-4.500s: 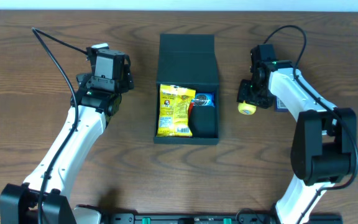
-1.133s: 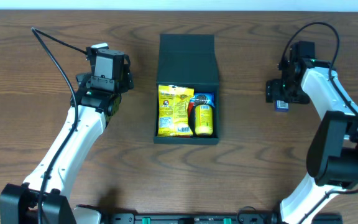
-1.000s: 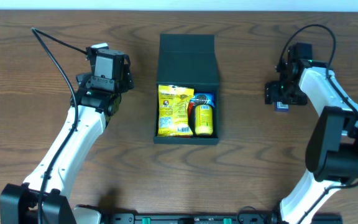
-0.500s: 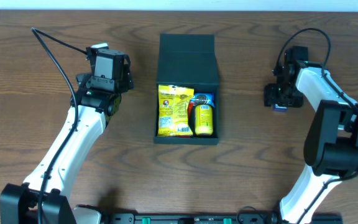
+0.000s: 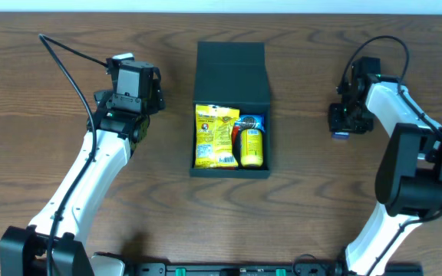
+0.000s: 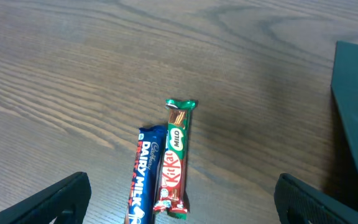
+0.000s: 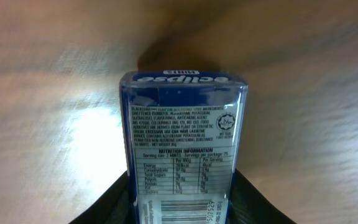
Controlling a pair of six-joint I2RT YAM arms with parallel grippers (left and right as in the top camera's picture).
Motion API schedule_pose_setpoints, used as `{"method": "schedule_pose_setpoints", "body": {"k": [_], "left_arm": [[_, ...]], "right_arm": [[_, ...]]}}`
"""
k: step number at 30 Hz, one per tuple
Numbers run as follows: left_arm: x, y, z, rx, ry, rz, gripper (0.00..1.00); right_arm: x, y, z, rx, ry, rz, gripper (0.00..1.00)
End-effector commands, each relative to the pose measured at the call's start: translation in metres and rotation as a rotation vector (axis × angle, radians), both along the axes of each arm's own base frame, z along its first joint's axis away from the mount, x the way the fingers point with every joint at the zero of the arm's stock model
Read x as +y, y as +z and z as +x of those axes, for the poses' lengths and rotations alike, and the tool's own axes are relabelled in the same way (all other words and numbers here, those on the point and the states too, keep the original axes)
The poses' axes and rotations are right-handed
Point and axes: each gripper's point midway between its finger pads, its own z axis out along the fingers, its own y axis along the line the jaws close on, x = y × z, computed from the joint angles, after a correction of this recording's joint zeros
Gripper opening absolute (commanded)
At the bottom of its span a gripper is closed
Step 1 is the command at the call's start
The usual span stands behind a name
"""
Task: Pack container
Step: 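Move the right gripper to the blue Eclipse box and grasp it, then carry the blue Eclipse box over the box's right side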
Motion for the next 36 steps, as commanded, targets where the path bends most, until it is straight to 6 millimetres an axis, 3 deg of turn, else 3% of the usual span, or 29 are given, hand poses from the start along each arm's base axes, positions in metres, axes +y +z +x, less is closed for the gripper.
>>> {"method": "schedule_pose_setpoints", "body": {"k": [1, 2, 6, 11, 15, 19, 26, 30, 36], "left_arm": [[0.002, 0.008, 0.002, -0.017, -0.005, 0.008, 0.95], [0.002, 0.008, 0.002, -0.017, -0.005, 0.008, 0.96], [0.002, 0.008, 0.002, -0.017, -0.005, 0.008, 0.95], [0.002, 0.008, 0.001, -0.017, -0.005, 0.008, 0.95], [0.002, 0.008, 0.001, -0.016, -0.005, 0.009, 0.95], [0.002, 0.007, 0.0, -0.011, -0.005, 0.01, 0.96], [0.002, 0.007, 0.0, -0.011, -0.005, 0.01, 0.96], [0.002, 0.007, 0.0, -0.01, -0.005, 0.01, 0.95], [0.002, 0.007, 0.0, -0.01, -0.005, 0.01, 0.96]], "right_arm": [[0.011, 0.019, 0.013, -0.012, -0.005, 0.056, 0.08], [0.015, 0.031, 0.018, -0.013, 0.006, 0.06, 0.02], [0.039, 0.076, 0.033, -0.035, 0.041, 0.067, 0.01], [0.094, 0.12, 0.039, -0.076, 0.153, 0.076, 0.01], [0.148, 0.131, 0.021, -0.058, 0.243, 0.09, 0.02], [0.181, 0.128, -0.013, 0.038, 0.273, 0.062, 0.02], [0.19, 0.126, -0.046, 0.102, 0.238, -0.128, 0.02], [0.18, 0.124, -0.057, 0.095, 0.106, -0.264, 0.02], [0.194, 0.13, -0.065, 0.002, 0.076, -0.394, 0.02]]}}
